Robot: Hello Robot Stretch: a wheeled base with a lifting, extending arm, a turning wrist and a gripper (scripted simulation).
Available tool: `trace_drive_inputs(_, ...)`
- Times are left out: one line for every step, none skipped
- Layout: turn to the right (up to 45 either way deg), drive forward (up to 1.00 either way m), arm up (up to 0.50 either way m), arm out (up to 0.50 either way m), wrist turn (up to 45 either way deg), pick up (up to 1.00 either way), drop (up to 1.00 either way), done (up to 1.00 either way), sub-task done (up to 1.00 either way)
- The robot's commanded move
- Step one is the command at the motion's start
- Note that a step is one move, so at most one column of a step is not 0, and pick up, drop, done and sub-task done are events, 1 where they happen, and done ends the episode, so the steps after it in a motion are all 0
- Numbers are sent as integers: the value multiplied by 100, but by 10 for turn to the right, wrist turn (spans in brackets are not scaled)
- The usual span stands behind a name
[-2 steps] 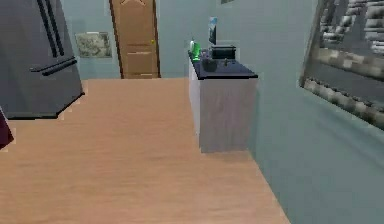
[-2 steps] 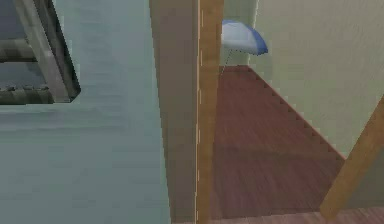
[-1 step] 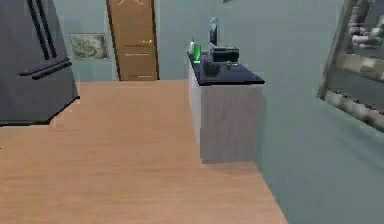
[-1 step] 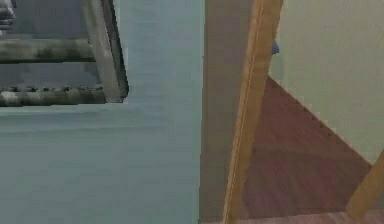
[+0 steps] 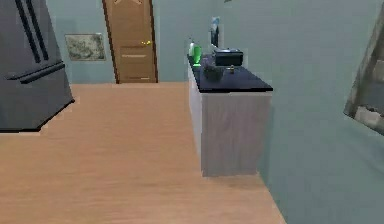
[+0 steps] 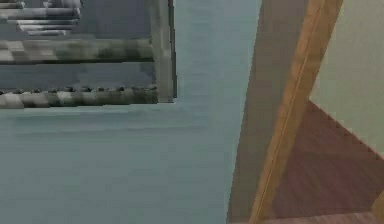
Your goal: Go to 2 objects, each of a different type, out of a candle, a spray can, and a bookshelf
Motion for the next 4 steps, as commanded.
trace_drive_inputs(0,90,0,0,0,0,0,0,0)
trace_drive_inputs(0,0,0,0,0,0,0,0,100)
trace_drive_inputs(-450,0,0,0,0,0,0,0,0)
trace_drive_inputs(-450,0,0,0,0,0,0,0,0)
